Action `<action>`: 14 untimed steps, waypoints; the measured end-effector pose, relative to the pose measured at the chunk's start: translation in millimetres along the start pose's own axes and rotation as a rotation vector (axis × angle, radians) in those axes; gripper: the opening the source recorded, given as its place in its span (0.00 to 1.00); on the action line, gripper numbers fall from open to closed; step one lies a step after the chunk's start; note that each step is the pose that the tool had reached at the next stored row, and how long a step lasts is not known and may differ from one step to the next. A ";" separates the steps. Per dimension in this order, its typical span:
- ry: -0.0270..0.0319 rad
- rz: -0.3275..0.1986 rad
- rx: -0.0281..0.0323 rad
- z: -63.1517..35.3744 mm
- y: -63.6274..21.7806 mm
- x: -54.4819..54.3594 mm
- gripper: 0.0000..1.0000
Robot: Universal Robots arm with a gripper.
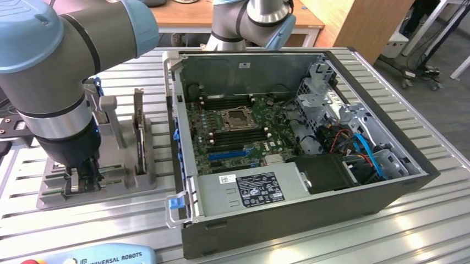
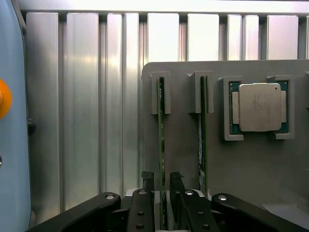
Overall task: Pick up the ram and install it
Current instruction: 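Pick up the ram and move it above insertion slot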
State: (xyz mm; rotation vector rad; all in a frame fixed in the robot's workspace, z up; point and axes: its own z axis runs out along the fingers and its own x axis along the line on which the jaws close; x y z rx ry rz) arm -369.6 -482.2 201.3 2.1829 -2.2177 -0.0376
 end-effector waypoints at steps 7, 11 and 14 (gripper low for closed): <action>-0.0001 -0.005 0.0000 0.0 0.0 0.4 0.27; -0.0002 -0.006 -0.0001 0.0 0.0 0.9 0.27; -0.0003 -0.006 0.0000 0.0 0.0 0.9 0.27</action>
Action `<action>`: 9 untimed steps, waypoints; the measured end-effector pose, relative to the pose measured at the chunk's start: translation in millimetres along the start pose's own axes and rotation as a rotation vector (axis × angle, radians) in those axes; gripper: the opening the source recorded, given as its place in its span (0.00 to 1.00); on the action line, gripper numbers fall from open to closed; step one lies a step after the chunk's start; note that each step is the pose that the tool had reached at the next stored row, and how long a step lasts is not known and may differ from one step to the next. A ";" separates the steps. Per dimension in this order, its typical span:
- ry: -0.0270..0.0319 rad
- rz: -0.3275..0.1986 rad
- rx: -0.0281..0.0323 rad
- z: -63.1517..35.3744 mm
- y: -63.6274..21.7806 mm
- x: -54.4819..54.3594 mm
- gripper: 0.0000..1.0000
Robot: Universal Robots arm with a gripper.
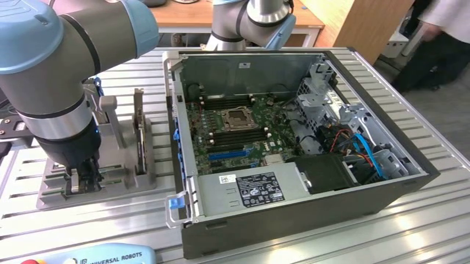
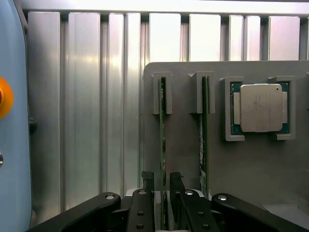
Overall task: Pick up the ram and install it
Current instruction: 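Pick up the ram and move it above insertion slot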
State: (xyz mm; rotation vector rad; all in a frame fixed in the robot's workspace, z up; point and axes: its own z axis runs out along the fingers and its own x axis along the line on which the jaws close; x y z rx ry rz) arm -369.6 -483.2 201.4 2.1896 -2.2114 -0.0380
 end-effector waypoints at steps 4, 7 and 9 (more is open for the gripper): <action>0.0000 0.000 0.0000 0.0 0.0 0.0 0.27; 0.0000 0.000 0.0000 0.0 0.0 0.0 0.19; 0.0001 0.000 -0.0001 0.0 0.0 0.0 0.19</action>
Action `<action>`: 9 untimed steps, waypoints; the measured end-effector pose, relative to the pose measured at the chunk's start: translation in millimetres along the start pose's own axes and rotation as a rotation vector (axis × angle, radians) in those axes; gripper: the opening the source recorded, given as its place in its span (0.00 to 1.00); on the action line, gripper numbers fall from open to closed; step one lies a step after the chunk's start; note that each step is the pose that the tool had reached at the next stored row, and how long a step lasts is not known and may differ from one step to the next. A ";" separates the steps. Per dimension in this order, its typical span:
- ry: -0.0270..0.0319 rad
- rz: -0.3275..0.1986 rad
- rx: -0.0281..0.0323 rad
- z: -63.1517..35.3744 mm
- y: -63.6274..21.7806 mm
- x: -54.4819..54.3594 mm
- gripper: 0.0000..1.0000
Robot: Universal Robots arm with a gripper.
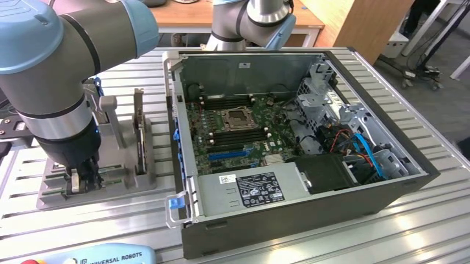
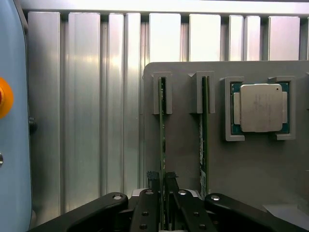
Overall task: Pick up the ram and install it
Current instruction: 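Pick up the ram and move it above insertion slot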
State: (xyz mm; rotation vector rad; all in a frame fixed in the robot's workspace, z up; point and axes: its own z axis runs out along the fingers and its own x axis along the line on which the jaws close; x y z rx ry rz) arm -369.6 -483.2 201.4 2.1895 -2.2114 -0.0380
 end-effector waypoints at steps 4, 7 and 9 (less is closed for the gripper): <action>0.0000 0.000 0.0000 0.0 0.0 0.0 0.19; 0.0000 0.000 0.0000 0.0 0.0 0.0 0.19; 0.0000 0.000 0.0000 0.0 0.0 0.0 0.19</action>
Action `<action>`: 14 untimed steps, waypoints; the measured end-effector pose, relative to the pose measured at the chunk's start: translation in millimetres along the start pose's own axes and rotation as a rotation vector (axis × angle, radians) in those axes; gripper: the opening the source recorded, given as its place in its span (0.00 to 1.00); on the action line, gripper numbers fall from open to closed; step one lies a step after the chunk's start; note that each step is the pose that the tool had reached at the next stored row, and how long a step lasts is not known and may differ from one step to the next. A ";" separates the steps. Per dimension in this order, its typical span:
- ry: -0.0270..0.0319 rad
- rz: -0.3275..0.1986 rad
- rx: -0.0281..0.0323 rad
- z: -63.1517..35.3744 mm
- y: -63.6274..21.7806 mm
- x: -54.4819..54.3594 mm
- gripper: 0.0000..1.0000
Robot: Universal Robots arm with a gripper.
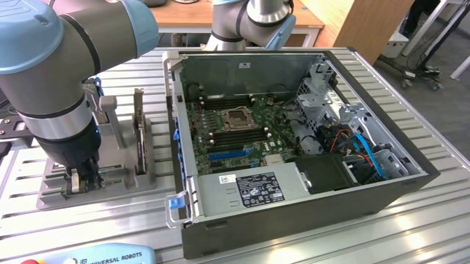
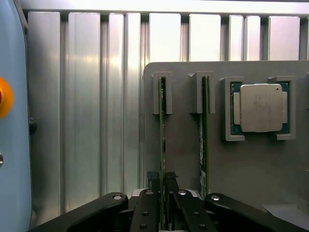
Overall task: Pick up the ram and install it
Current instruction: 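Pick up the ram and move it above insertion slot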
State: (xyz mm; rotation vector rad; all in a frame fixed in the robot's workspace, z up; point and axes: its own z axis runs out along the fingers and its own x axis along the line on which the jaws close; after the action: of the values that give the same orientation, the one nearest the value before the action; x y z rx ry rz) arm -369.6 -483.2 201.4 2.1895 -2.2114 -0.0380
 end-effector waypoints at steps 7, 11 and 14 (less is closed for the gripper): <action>0.0000 0.000 0.0000 0.0 0.0 0.0 0.12; 0.0000 0.000 0.0000 0.0 0.0 0.0 0.12; 0.0000 0.000 0.0000 0.0 0.0 0.0 0.12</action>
State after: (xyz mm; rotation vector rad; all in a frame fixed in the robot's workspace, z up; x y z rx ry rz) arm -369.6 -483.2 201.4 2.1895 -2.2114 -0.0381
